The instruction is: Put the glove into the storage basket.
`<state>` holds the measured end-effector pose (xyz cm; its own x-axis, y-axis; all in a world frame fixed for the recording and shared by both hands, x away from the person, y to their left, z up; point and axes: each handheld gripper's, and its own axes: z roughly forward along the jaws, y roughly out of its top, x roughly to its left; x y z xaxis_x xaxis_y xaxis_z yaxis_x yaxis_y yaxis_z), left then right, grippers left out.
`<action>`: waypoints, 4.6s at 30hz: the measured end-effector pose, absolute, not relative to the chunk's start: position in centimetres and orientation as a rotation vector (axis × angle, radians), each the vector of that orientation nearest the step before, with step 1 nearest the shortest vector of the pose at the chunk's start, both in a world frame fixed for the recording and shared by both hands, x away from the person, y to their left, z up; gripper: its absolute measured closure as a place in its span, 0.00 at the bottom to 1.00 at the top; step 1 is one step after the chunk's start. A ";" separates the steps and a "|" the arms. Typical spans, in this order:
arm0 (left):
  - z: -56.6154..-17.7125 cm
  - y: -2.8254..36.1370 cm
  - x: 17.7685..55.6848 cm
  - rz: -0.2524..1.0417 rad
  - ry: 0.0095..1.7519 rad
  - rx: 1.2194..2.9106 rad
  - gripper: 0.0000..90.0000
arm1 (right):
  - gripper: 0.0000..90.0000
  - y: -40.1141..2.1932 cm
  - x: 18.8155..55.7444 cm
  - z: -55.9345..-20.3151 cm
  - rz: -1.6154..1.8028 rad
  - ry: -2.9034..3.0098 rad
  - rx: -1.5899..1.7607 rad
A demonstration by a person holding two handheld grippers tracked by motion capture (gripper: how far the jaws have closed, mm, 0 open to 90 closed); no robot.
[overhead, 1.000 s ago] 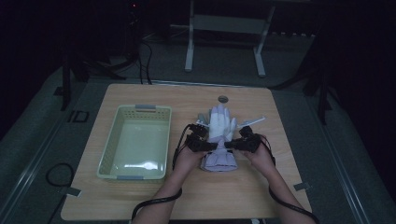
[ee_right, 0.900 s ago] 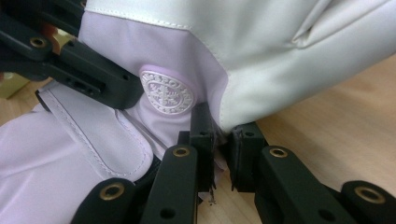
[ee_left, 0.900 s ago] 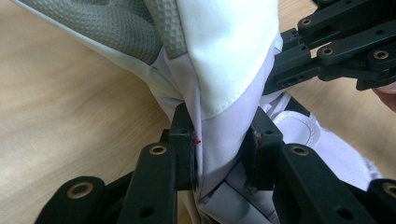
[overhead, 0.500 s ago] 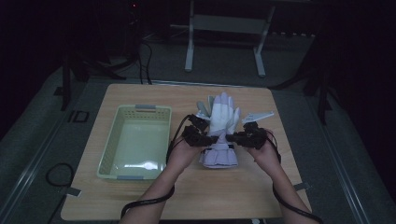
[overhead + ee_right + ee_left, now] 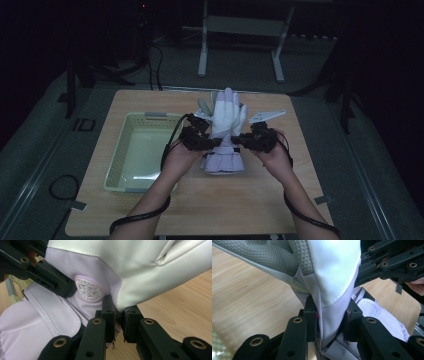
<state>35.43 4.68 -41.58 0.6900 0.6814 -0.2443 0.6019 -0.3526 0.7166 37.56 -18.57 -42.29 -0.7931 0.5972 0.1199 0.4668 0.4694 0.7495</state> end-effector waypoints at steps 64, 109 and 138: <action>-48.4 25.3 33.4 0.074 1.172 2.095 0.78 | 0.91 3.8 37.5 -48.3 1.104 2.763 0.834; -49.6 23.0 31.5 0.418 1.247 2.037 0.16 | 0.22 1.4 37.7 -48.2 1.126 2.757 0.927; -47.6 15.7 28.5 0.366 1.043 1.954 0.16 | 0.17 -6.1 37.1 -47.5 1.246 2.697 0.844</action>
